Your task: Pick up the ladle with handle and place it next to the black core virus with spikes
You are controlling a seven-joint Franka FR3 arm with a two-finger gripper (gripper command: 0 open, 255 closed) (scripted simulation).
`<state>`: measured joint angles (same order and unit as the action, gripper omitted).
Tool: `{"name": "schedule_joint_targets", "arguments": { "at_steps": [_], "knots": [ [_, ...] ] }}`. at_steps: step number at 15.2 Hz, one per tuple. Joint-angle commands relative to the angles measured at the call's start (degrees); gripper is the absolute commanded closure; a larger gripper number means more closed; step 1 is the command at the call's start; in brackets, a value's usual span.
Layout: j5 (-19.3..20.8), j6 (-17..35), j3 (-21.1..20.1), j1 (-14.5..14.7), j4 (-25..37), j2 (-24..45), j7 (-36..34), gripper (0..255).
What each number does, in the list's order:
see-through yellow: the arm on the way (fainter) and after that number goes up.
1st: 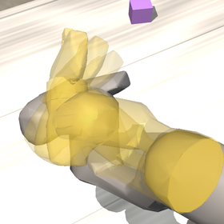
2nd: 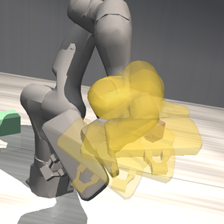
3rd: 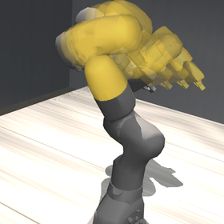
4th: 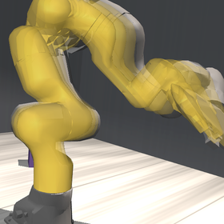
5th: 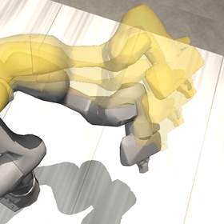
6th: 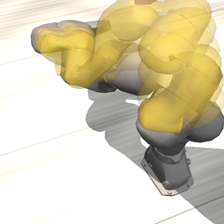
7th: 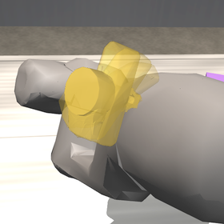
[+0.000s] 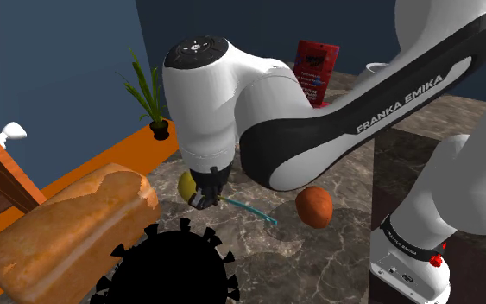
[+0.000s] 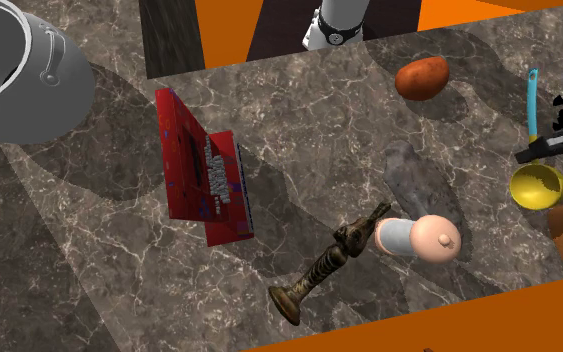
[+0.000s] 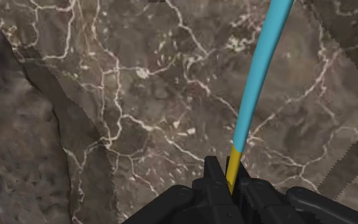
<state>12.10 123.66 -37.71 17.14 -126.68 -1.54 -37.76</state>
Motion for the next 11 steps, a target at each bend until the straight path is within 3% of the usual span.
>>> {"name": "schedule_joint_targets", "arguments": {
  "at_steps": [1, 7, 11],
  "knots": [
    [1.0, 1.5, -0.1, 0.0, -0.8, 1.0, -0.9, 255],
    [4.4, 5.4, 0.0, 0.1, -2.5, 4.4, -3.9, 255],
    [4.4, 5.4, 0.0, 0.1, -2.5, 4.4, -3.9, 255]
  ]
}}
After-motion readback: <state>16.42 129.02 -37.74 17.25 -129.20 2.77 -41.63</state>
